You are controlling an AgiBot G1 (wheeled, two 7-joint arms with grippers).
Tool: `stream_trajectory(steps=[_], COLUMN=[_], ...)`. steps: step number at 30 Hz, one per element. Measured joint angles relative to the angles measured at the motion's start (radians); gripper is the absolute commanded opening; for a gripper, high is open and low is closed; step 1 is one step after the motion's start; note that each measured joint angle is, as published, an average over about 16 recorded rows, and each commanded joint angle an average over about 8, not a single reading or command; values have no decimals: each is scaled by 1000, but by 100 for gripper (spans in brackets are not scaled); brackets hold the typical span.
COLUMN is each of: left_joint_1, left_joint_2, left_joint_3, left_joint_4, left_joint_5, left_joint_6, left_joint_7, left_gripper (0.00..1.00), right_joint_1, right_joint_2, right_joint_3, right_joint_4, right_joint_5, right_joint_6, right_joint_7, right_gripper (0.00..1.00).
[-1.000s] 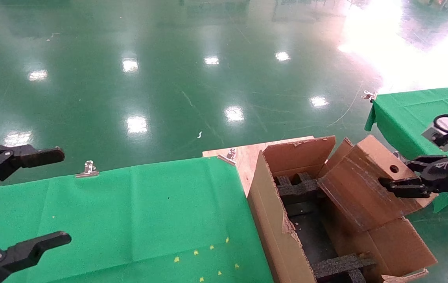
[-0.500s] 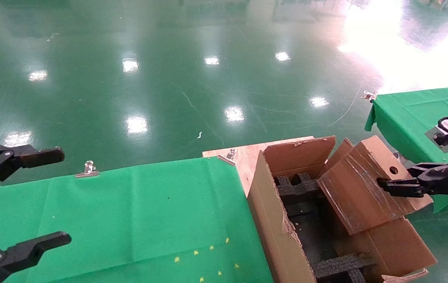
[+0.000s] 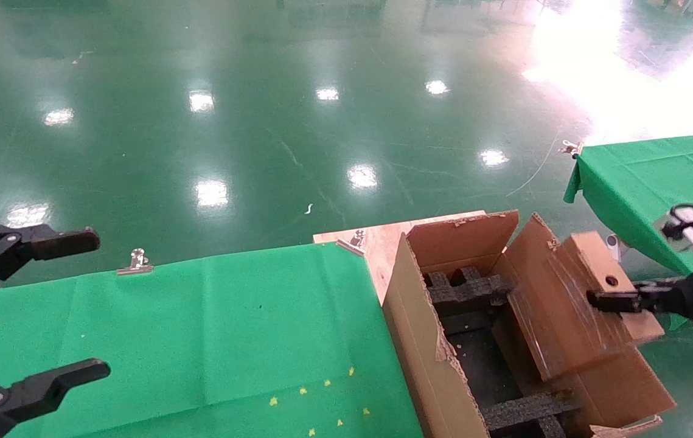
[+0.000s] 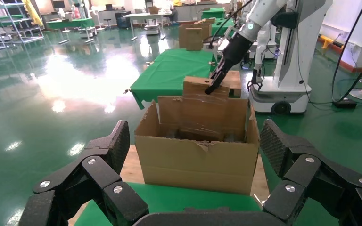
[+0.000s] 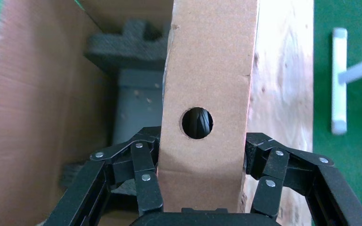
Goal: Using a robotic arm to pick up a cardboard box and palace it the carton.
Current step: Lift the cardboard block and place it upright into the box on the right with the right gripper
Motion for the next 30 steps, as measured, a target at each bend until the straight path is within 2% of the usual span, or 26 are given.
stream_trajectory(steps=[14, 30], left_joint_1=[0, 0], left_joint_2=[0, 0], left_joint_3=[0, 0], left_joint_4=[0, 0], left_joint_5=[0, 0], left_joint_6=[0, 0], left_joint_7=[0, 0], left_gripper=[100, 100], right_joint_1=[-94, -220], right_joint_2=[-31, -146], right_joint_3=[-57, -106], right_joint_4=[72, 38], right_joint_5=[-12, 14], right_joint_6=[171, 326], right_joint_7=[86, 142], right_gripper=[0, 0])
